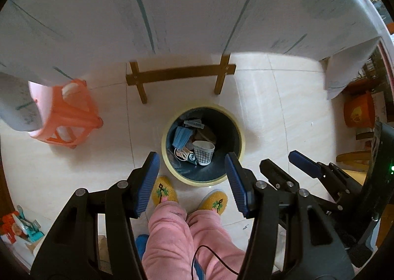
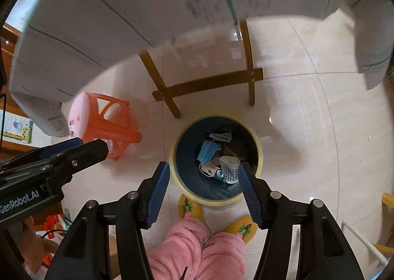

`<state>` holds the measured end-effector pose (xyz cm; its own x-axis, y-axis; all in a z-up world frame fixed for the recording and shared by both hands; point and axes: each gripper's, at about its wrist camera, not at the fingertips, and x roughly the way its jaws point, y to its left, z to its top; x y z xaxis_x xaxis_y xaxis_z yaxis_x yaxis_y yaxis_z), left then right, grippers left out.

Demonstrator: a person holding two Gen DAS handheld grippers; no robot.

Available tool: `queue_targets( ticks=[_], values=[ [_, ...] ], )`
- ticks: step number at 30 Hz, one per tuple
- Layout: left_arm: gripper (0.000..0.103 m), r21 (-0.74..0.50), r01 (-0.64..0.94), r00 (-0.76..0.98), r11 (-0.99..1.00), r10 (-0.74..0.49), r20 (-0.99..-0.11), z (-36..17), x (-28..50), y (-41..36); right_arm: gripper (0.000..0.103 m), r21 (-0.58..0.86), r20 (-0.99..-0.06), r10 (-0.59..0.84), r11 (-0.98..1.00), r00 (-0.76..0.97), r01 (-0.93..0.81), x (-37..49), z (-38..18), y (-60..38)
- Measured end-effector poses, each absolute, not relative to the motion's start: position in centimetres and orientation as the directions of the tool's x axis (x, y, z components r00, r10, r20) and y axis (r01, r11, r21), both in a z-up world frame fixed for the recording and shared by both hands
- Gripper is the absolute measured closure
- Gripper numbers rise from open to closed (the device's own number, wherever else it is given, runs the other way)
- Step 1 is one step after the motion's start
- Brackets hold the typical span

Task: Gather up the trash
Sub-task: 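Raise both empty tools back over the table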

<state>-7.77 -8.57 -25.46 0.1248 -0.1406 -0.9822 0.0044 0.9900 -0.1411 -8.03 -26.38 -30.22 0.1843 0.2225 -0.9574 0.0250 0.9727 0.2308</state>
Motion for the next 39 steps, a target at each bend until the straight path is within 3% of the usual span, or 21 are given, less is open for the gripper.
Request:
queue_targets(
  ticks=[17, 24, 39],
  values=[
    [0.051, -0.108, 0.034, 0.349, 0.994, -0.113, -0.930, -2.2, -11.2, -6.6, 0.044, 0.225, -0.899, 0.251, 0.968, 0.360, -0.112, -11.0, -5.8, -25.9],
    [0.051, -0.107, -0.005, 0.445, 0.994, -0.093, -0.891, 4.0, -11.3, -5.5, 0.044, 0.224, -0.837, 0.283, 0.958, 0.467, -0.179, -11.1, 1.7, -25.7],
    [0.047, -0.131, -0.088, 0.559, 0.988, -0.060, -0.827, 11.4, -6.2, -3.6, 0.045, 0.157, -0.748, 0.254, 0.965, 0.613, -0.207, -5.1, 10.1, -27.9]
  ],
)
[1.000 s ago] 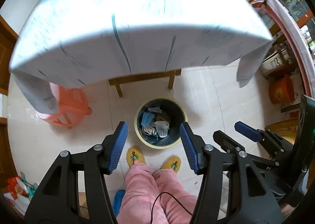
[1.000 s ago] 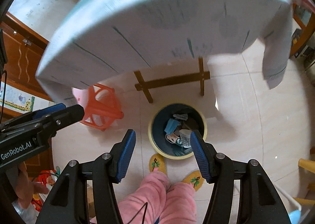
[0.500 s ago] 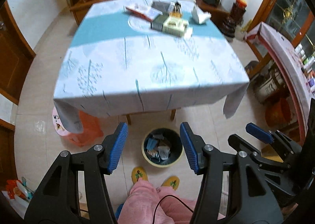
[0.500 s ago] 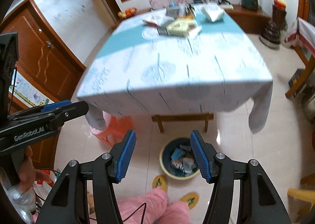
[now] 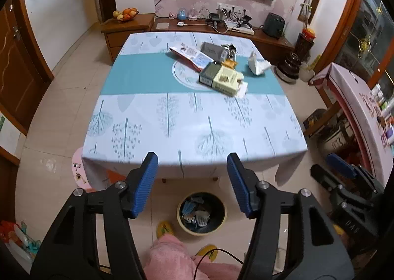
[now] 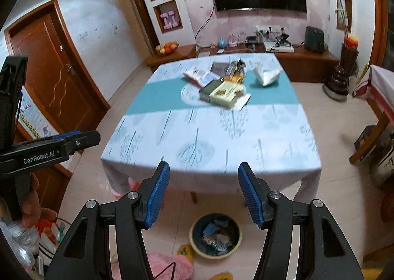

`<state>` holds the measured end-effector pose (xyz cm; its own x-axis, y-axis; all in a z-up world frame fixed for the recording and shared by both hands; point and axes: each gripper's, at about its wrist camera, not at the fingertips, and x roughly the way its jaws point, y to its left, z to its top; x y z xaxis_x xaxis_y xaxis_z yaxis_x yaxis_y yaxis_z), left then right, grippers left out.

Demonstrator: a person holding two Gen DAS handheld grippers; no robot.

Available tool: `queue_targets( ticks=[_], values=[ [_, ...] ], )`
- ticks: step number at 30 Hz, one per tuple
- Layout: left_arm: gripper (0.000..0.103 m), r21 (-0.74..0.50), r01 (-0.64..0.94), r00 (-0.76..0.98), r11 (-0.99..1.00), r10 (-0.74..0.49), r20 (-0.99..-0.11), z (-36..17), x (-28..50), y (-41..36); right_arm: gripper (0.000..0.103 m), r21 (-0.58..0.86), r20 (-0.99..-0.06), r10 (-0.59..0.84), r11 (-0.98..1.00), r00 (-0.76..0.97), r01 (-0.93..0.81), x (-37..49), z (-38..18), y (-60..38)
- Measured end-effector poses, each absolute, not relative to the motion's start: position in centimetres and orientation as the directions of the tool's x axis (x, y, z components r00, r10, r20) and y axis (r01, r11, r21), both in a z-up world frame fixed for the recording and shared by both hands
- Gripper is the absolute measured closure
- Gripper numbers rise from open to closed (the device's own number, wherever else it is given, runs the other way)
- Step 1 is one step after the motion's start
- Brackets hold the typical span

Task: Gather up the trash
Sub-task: 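Raise both empty tools back over the table, then grasp the red-and-white box with the left tool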

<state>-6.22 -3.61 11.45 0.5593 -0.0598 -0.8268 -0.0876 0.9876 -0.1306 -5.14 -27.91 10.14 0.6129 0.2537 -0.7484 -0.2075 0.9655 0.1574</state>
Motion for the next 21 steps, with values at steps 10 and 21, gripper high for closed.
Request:
queue_targets(
  ticks=[10, 21],
  values=[
    [0.047, -0.210, -0.132, 0.573, 0.969, -0.098, -0.814, 10.4, 5.5, 0.4, 0.045, 0.106, -0.737, 0.164, 0.986, 0.656, -0.128, 6.7, 11.8, -28.9],
    [0.047, -0.267, -0.110, 0.430, 0.958, -0.196, -0.881, 2.5, 27.7, 4.5, 0.045, 0.069, -0.797, 0.001, 0.994, 0.604, 0.089, 27.0, 8.4, -29.0]
  ],
)
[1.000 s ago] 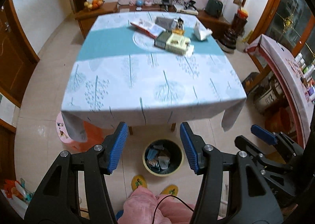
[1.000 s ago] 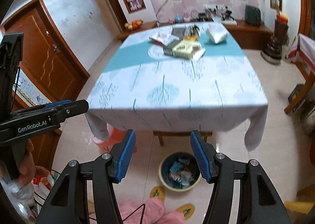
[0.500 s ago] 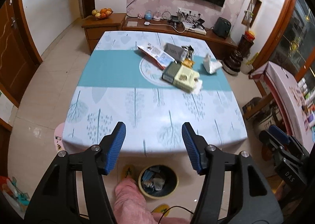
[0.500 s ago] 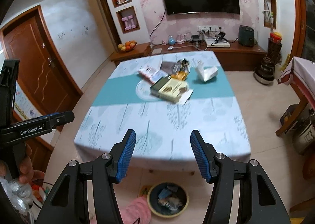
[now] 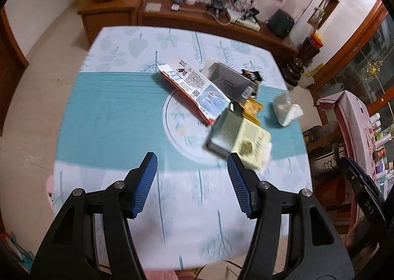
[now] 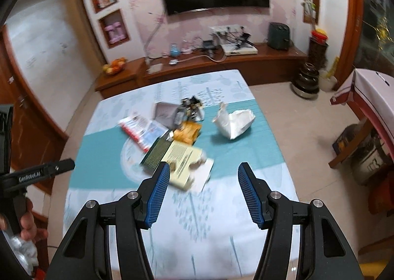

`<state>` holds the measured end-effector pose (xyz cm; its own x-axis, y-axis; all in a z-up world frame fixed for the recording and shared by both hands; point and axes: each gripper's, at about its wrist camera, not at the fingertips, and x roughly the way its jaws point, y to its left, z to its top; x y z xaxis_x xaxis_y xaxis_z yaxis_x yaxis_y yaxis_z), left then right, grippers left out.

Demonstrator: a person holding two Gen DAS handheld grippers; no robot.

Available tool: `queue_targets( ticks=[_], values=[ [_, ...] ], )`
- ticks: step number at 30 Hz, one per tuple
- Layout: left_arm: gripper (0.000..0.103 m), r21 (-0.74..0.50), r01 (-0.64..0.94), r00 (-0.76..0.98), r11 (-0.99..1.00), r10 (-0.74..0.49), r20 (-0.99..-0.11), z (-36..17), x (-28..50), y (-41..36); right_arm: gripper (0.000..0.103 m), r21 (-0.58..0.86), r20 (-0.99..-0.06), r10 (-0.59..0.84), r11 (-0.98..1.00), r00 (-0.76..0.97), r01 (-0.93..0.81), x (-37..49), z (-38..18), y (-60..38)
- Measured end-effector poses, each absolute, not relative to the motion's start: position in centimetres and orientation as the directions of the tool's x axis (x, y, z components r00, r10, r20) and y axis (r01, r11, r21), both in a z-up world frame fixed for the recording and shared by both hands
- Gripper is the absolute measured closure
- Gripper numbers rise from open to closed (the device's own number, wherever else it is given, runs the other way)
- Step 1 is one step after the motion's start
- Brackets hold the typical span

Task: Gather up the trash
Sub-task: 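Grasp the red-and-white box with the left tool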

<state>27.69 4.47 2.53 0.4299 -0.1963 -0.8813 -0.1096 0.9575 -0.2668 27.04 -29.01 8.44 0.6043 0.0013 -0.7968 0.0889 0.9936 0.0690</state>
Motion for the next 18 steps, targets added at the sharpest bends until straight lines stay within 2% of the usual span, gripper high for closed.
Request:
queue_targets(
  ticks=[6, 10, 16, 18],
  values=[
    [0.047, -0.267, -0.137, 0.322, 0.954, -0.212, -0.923, -4.7, 36.7, 5.0, 0.045, 0.034, -0.838, -0.061, 0.986, 0.542, 0.163, 37.8, 2.2, -29.0],
    [0.047, -0.325, -0.183, 0.253, 0.928, -0.275, -0.928, -8.9, 40.8, 5.3, 0.045, -0.020, -0.858, -0.106, 0.984, 0.502, 0.175, 42.4, -1.7, -29.0],
    [0.047, -0.339, -0.229, 0.209, 0.912, -0.294, -0.933, -12.5, 43.4, 4.9, 0.045, -0.125, -0.875, -0.187, 0.978, 0.446, 0.164, 47.8, -7.7, -28.7],
    [0.047, -0.343, -0.248, 0.195, 0.906, -0.300, -0.934, -13.6, 44.1, 4.8, 0.049, -0.139, -0.882, -0.197, 0.977, 0.429, 0.164, 48.8, -9.2, -28.9]
  ],
)
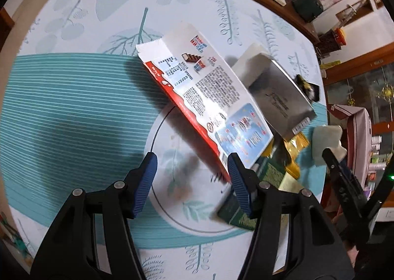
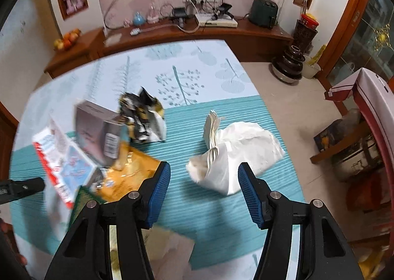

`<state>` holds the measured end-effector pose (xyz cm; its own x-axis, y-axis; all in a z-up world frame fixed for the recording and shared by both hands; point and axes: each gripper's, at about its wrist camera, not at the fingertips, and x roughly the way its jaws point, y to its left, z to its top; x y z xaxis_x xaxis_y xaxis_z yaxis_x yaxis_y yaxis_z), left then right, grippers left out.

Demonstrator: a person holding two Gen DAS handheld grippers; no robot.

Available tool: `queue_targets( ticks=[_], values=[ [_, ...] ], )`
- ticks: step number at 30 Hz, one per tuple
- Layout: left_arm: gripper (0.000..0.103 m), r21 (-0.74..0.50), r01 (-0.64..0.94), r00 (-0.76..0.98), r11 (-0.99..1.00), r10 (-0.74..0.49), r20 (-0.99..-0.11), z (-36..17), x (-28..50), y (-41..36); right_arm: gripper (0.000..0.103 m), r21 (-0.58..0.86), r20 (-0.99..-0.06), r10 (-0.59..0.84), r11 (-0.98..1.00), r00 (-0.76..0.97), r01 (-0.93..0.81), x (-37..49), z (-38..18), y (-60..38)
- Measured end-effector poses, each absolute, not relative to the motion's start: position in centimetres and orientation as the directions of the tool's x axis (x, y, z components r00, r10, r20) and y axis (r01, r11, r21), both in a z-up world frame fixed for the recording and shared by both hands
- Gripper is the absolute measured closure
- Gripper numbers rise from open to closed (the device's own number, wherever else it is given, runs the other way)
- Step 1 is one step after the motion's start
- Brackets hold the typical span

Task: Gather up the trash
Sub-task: 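Grasp the red-and-white box with the left tool, then grasp the crumpled white tissue with the right tool while the left tool holds the box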

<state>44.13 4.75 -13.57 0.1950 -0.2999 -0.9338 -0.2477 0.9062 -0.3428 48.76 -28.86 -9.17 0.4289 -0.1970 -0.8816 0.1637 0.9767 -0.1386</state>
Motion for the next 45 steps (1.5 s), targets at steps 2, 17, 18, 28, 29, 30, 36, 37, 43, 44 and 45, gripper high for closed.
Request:
queue_targets(
  ticks=[2, 17, 18, 28, 29, 30, 36, 37, 43, 44, 45],
  values=[
    [0.047, -0.350, -0.264, 0.184, 0.899, -0.309, -0.933, -14.4, 44.7, 4.6, 0.065, -0.139, -0.889, -0.194, 0.977, 0.415, 0.160, 49.6, -10.5, -29.0],
    [0.047, -0.336, -0.327, 0.197, 0.883, -0.284, -0.938, -16.0, 47.5, 3.4, 0.072, -0.076, -0.889, -0.097, 0.995, 0.448, 0.066, 49.3, -12.6, -25.0],
    [0.047, -0.328, -0.329, 0.199, 0.886, -0.274, -0.941, -16.0, 47.6, 3.2, 0.072, -0.069, -0.890, -0.089, 0.996, 0.448, 0.061, 49.3, -12.6, -24.8],
    [0.094, -0.258, -0.247, 0.240, 0.934, -0.199, -0.950, -14.1, 47.6, 2.1, 0.073, -0.028, -0.892, -0.043, 0.999, 0.450, 0.039, 47.1, -11.8, -23.8],
    [0.095, -0.262, -0.234, 0.251, 0.936, -0.202, -0.947, -13.7, 47.5, 2.2, 0.074, -0.021, -0.892, -0.037, 0.999, 0.450, 0.039, 46.9, -11.7, -23.8],
    [0.096, -0.264, -0.226, 0.259, 0.938, -0.203, -0.944, -13.3, 47.3, 2.3, 0.074, -0.009, -0.891, -0.026, 0.999, 0.452, 0.041, 46.6, -11.5, -23.9],
    [0.098, -0.248, -0.174, 0.301, 0.953, -0.189, -0.935, -10.8, 45.1, 3.6, 0.076, 0.037, -0.889, 0.006, 0.998, 0.459, 0.059, 44.4, -10.4, -24.4],
    [0.098, -0.246, -0.169, 0.305, 0.954, -0.187, -0.934, -10.5, 44.7, 3.8, 0.076, 0.039, -0.887, 0.007, 0.997, 0.461, 0.061, 44.0, -10.2, -24.4],
    [0.098, -0.233, -0.135, 0.336, 0.963, -0.176, -0.925, -7.7, 41.4, 5.0, 0.080, 0.078, -0.868, 0.024, 0.993, 0.495, 0.088, 41.0, -7.7, -25.4],
    [0.098, -0.232, -0.129, 0.340, 0.964, -0.177, -0.924, -7.1, 40.7, 5.3, 0.080, 0.085, -0.864, 0.027, 0.992, 0.503, 0.093, 40.3, -7.2, -25.5],
    [0.098, -0.231, -0.123, 0.344, 0.965, -0.177, -0.922, -6.5, 39.9, 5.4, 0.080, 0.094, -0.859, 0.032, 0.991, 0.511, 0.097, 39.5, -6.6, -25.7]
  ],
)
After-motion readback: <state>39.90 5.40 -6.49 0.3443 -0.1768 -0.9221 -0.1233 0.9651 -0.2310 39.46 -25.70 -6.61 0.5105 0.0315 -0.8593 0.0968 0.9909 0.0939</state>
